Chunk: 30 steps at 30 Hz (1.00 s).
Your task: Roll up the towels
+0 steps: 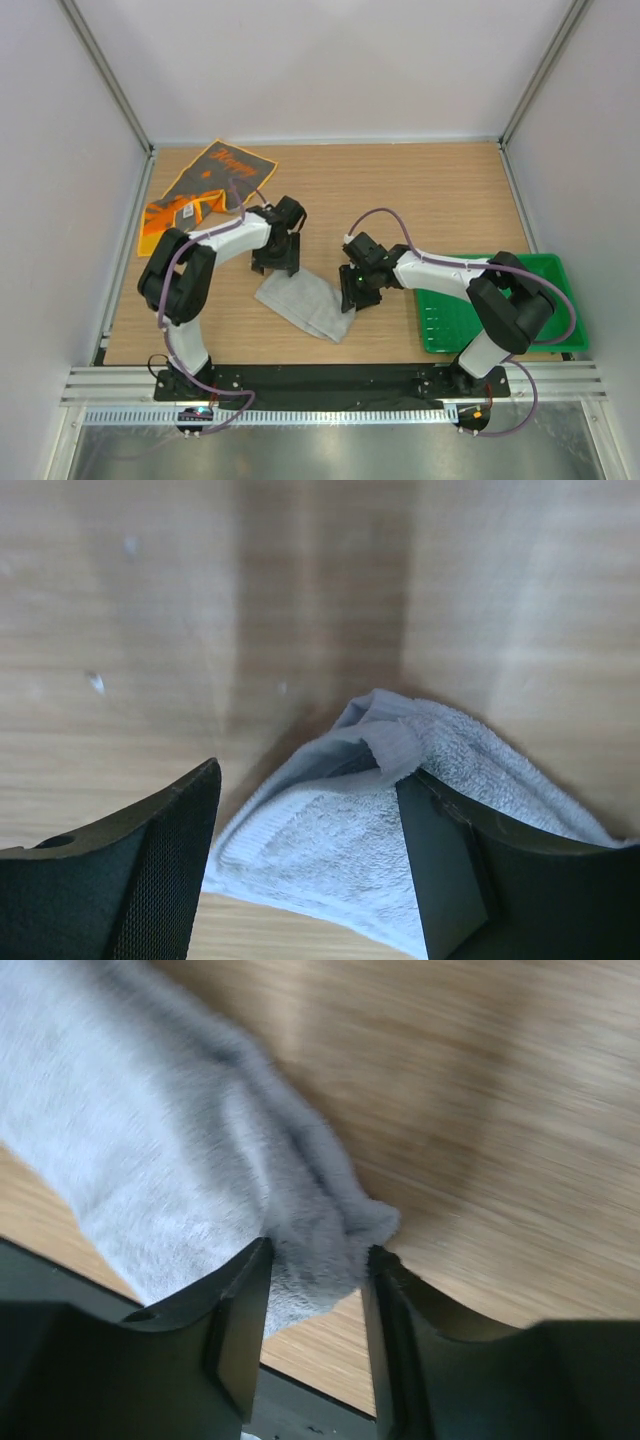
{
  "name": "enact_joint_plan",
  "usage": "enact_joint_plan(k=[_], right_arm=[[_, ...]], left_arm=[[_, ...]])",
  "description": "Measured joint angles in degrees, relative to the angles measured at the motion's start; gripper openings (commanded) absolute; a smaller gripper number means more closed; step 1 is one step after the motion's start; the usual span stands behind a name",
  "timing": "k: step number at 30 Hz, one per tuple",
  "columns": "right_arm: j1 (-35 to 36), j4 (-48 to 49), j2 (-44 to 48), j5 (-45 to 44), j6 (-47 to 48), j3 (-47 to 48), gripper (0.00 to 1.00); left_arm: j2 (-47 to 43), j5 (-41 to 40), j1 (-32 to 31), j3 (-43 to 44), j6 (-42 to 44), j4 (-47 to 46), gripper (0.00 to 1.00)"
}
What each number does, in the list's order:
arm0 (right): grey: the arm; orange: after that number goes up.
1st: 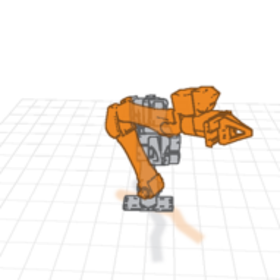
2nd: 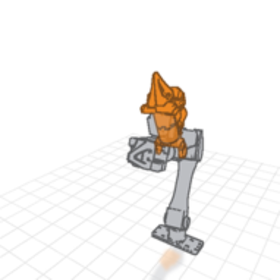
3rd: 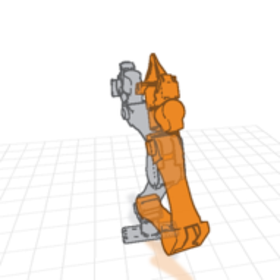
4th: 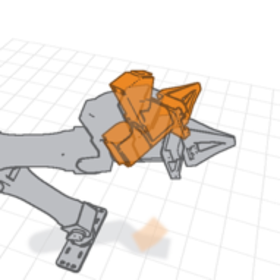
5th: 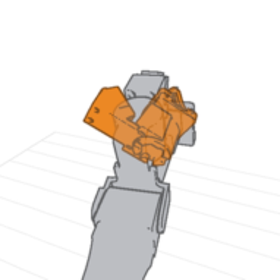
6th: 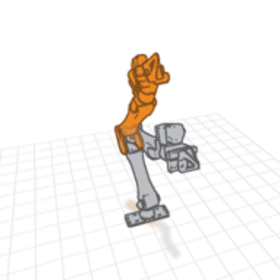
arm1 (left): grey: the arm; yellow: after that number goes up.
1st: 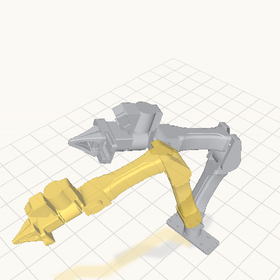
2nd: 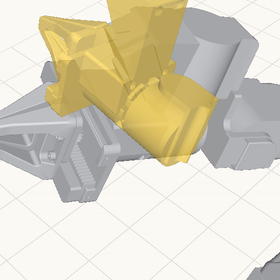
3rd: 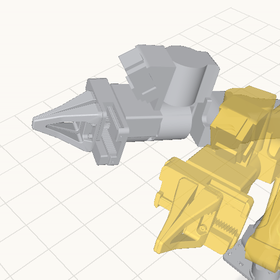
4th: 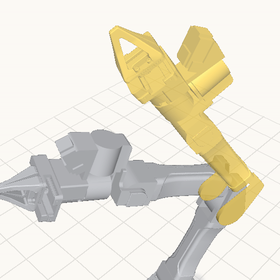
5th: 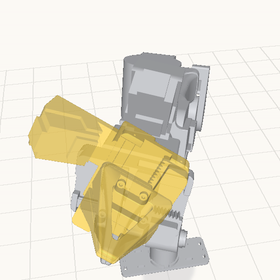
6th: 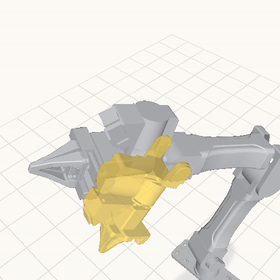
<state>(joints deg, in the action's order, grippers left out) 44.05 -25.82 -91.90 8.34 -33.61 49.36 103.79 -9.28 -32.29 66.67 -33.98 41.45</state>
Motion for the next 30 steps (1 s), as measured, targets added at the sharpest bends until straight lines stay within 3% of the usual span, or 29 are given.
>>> enact_joint_plan(k=[6, 15, 19, 23, 30], right_arm=[[3.04, 3.02, -1.92, 2.99, -2.86, 1.77, 0.68], [3.43, 4.26, -1.60, 2.86, -4.92, 1.55, 0.70], [3.61, 4.17, 1.75, 2.10, -5.53, -1.79, 0.61], [3.67, -0.96, 5.05, 0.44, -4.33, -2.32, 0.48], [1.22, -5.31, 4.57, -0.72, -1.53, 12.44, 0.26]], left_arm=[[10.14, -5.84, 0.22, 14.75, 3.23, 3.63, 0.72], [15.63, -11.52, 4.44, 23.91, 6.56, 7.69, 0.72], [15.69, -13.73, 5.38, 25.68, 7.48, 9.75, 0.73], [14.03, -14.91, 4.52, 26.01, 7.98, 10.88, 0.82], [5.75, -17.16, -1.16, 29.35, 8.74, 13.73, 0.81]])
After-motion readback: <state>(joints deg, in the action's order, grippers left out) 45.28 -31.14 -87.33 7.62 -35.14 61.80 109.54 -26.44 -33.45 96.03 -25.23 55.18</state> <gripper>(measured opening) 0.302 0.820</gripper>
